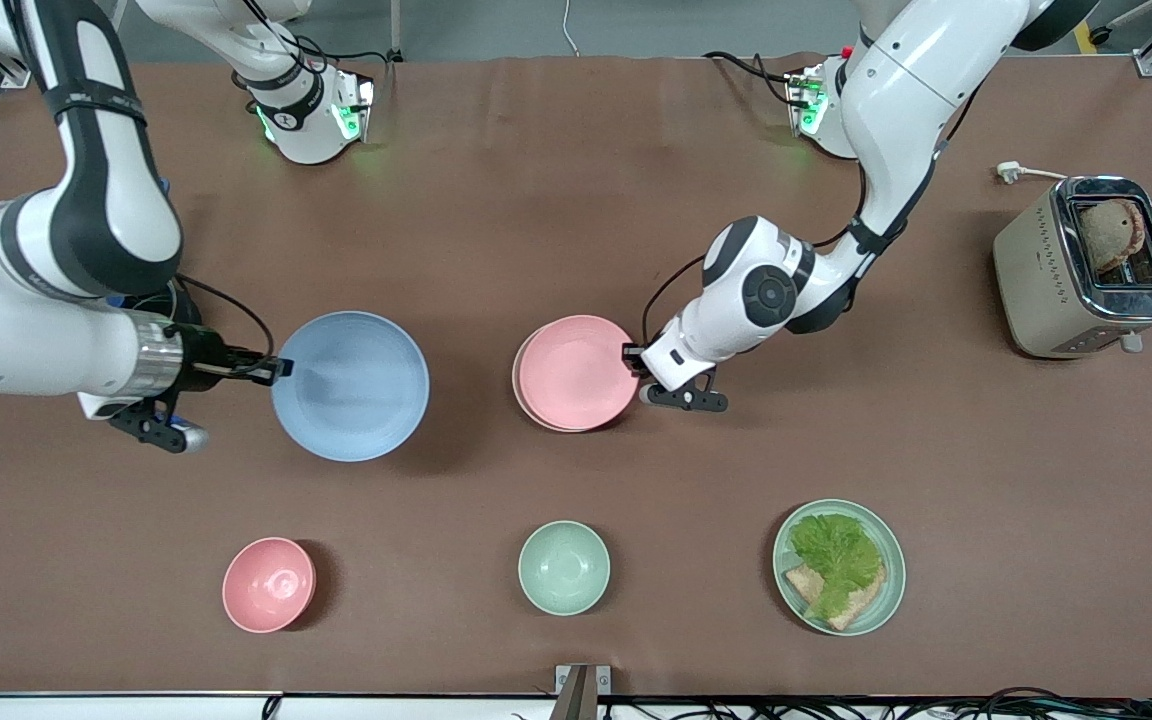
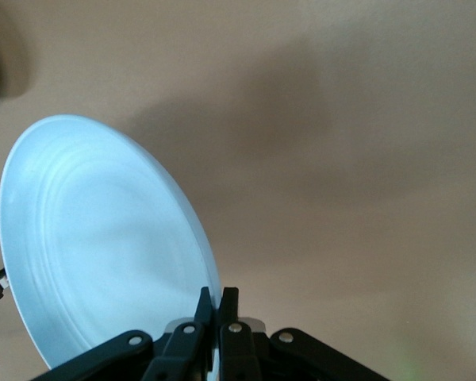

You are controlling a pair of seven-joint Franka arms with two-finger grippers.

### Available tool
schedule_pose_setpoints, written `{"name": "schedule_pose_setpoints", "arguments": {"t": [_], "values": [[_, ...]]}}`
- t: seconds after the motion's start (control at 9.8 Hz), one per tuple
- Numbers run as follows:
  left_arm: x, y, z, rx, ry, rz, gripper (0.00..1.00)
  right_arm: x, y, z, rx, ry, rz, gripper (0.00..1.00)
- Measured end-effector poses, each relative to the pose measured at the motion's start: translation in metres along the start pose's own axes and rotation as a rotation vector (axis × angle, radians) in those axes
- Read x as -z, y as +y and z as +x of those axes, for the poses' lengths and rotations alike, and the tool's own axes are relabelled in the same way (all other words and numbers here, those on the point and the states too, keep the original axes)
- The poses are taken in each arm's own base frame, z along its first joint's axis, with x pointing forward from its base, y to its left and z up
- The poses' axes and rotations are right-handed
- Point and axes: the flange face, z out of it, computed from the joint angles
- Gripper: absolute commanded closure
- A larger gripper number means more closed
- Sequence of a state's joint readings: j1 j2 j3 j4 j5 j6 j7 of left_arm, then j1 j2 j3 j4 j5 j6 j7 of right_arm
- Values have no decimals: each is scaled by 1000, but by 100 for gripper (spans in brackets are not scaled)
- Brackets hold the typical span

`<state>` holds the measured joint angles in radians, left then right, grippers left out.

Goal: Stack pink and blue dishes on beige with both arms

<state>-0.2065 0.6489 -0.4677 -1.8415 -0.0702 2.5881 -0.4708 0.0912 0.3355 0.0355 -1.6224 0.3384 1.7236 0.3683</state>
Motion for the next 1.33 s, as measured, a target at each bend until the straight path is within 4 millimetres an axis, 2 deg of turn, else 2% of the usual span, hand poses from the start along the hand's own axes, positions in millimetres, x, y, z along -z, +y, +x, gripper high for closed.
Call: {"name": "schedule_pose_setpoints", "arguments": {"t": [0.1,0.31,0.41,0.51,0.71,0.92,1.12,1.33], "values": [[0,4,4,14,11,2,0,-9,-9,-4,2,-2,0,99],[8,6,12,31,29,-4,0,-37,-29,-13,16,2,5,98],[25,3,20,37,42,0,0,-56,-45,-21,23,7,9,99],[57,-7,32,51,48,11,0,-77,-60,-30,31,19,18,99],[152,-38,50,87,58,53,0,-112,-90,-51,54,43,78,98],[239,-76,52,108,78,157,0,-147,-119,-74,83,47,108,97],[303,-129,59,125,159,246,0,-184,-144,-85,98,69,134,95],[350,-169,54,93,179,318,0,-218,-161,-92,98,89,154,95]]}}
